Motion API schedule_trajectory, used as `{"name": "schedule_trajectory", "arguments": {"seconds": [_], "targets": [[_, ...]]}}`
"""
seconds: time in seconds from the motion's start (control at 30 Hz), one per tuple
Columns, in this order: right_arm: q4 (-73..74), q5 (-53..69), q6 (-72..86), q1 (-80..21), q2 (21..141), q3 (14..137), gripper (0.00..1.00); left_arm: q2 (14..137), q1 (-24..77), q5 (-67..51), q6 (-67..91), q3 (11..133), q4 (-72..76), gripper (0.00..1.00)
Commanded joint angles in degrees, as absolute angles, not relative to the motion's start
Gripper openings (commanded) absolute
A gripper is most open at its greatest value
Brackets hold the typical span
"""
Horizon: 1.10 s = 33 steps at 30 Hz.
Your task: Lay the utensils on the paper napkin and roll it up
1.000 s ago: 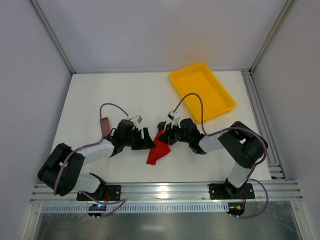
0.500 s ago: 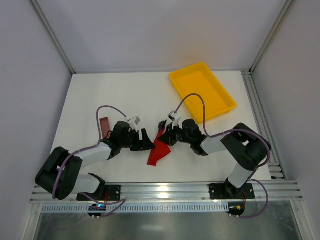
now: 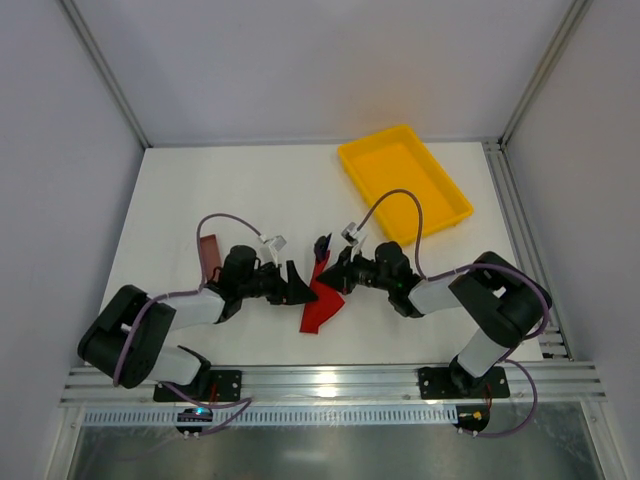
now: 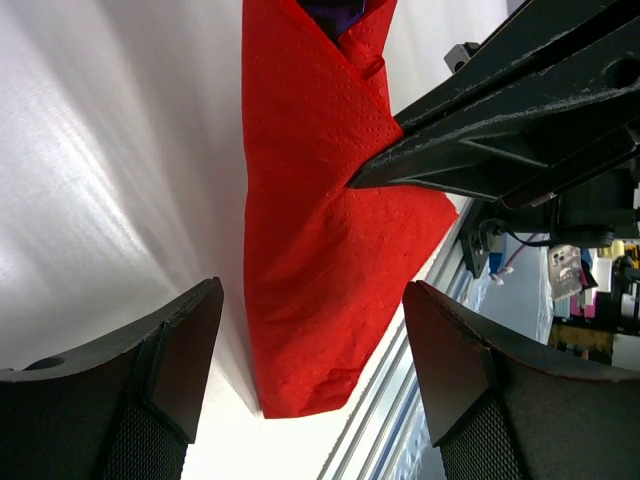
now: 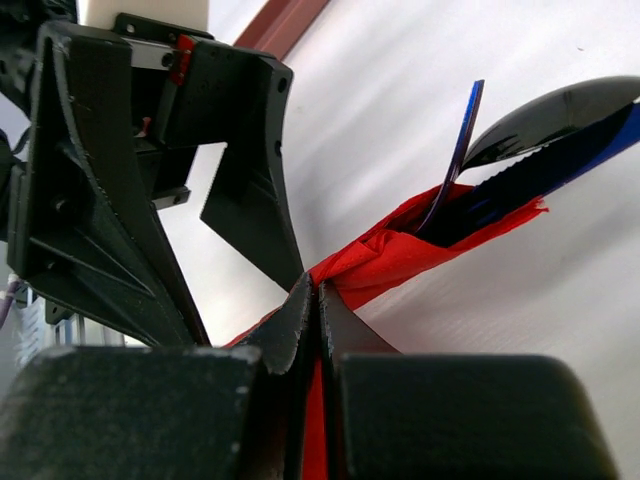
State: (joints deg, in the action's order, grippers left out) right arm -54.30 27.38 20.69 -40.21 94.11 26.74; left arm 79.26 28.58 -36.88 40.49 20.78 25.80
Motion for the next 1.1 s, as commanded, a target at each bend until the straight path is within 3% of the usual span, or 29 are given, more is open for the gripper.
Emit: {"name": "schedule_trajectory", "arguments": {"seconds": [0.0, 0.37, 0.73, 1.07], "targets": [[-65.91, 29.88, 20.91, -39.64, 91.49, 26.72, 0.04, 80.94, 28.30, -41.83, 41.48, 20.30, 33.57, 0.77], [-72.24, 34.19, 24.60, -38.85, 91.67, 25.40, 0.04, 83.05, 28.21, -43.94, 41.75, 20.57, 38.13, 0.76], [-77.35, 38.67, 28.30, -38.32, 92.73, 25.84, 0.04, 86.31, 28.39, -49.04, 45.70, 19.60, 48.07, 0.70], [-77.52, 40.25, 28.83, -38.32, 91.85, 26.19, 0.04, 83.67, 28.39, -49.39, 44.74, 19.78, 46.14, 0.60]]}}
